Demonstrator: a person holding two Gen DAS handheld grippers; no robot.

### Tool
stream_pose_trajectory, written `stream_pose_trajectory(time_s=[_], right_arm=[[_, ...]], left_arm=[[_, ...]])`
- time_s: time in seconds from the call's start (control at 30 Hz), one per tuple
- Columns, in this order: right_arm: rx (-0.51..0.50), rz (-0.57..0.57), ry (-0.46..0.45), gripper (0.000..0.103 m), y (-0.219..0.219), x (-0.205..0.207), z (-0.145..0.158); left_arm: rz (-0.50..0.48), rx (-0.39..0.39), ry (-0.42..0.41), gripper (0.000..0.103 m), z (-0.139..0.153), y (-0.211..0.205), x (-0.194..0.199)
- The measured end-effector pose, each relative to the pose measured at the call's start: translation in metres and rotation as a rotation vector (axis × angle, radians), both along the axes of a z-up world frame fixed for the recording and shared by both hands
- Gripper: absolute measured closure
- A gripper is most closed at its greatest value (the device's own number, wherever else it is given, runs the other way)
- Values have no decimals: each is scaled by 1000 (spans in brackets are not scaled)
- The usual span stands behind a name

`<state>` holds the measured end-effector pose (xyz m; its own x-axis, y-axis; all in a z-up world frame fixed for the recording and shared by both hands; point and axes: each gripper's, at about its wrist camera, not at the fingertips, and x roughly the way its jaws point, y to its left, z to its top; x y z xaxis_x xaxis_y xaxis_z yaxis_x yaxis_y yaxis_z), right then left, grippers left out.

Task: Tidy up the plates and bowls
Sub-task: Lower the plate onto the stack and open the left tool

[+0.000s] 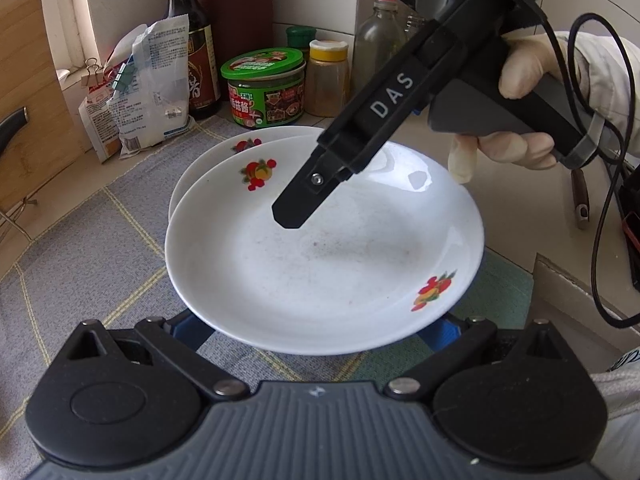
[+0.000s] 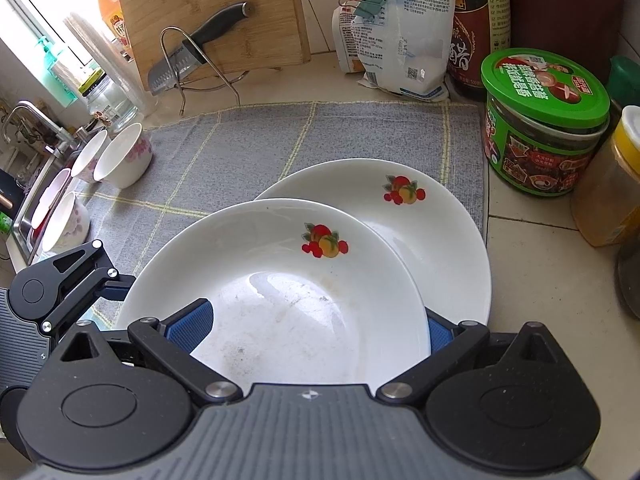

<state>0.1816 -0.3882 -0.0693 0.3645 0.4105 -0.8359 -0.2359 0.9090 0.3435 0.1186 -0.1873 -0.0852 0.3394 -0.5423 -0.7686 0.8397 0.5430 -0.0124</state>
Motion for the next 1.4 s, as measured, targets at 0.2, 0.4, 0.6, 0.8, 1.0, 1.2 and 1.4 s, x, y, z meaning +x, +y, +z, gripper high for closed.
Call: stream_pose_trajectory(time_s=[0.2,0.4,0.6,0.8,1.0,1.2,1.4], right_arm=[[-5,-4,3,0,-2,2,-2],[-15,-8,4,0,-3,4,-3],[-19,-14,9,0,-4,5,-3],[-24,-20,14,0,-5,4,-3],[-22,-35,17,0,-8,1,0],[-30,-54,21,0,-9,-1,0],[-25,-76,25,0,-13,-5,1]], left_arm=[[-2,-2,14,1,-3,-4,4],[-3,-4,23,1,-4,-6,9],[-5,-2,17,1,-5,-7,12],[-13,0,14,1,-7,-8,14],[-27,7,9,1,-8,-10,17],[-39,10,10,1,-9,-11,20],[-27,9,28,1,-12,-11,28]])
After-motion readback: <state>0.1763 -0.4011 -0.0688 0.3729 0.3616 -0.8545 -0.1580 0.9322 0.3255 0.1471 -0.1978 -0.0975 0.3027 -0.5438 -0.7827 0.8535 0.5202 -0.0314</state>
